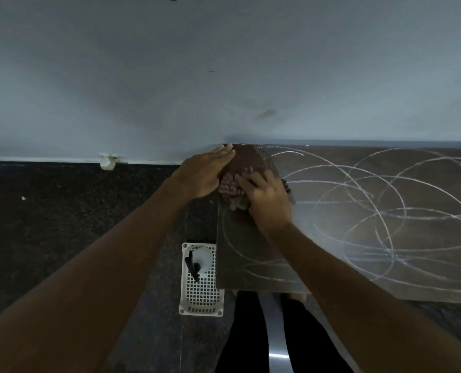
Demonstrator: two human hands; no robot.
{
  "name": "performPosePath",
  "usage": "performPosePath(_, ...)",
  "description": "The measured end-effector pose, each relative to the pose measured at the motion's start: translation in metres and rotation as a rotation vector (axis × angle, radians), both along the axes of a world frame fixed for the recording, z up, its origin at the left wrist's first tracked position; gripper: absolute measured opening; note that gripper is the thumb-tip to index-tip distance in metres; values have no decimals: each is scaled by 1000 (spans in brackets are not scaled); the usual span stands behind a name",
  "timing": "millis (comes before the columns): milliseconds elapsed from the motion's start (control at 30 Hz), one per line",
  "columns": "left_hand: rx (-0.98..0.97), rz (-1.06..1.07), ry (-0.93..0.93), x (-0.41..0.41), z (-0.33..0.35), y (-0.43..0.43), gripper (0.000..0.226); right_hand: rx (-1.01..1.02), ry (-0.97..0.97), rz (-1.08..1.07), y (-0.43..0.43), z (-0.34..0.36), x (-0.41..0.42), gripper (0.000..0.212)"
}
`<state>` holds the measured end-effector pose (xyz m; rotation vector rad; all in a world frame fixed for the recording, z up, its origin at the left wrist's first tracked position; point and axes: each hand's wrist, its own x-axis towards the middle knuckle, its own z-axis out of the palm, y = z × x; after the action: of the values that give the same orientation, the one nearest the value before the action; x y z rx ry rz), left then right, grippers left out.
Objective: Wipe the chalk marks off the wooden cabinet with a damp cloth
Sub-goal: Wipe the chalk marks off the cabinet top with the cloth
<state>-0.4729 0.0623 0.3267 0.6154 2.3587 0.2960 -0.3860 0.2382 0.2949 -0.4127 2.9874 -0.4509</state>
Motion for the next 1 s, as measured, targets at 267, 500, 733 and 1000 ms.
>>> performPosePath(267,-141,65,25,-5,5,19,67,58,7,-36,1,-2,-46,43)
performPosePath(500,-241,36,-1,5,9,30,72,40,-16,-324,62,1,-31,57)
performPosePath(733,-233,-1,-62,-4,14,25,75,59,-18,-430,42,3,-39,50)
performPosePath(1000,-368,-40,-61,-19,29,36,43,36,-15,-198,-9,-1,-60,40)
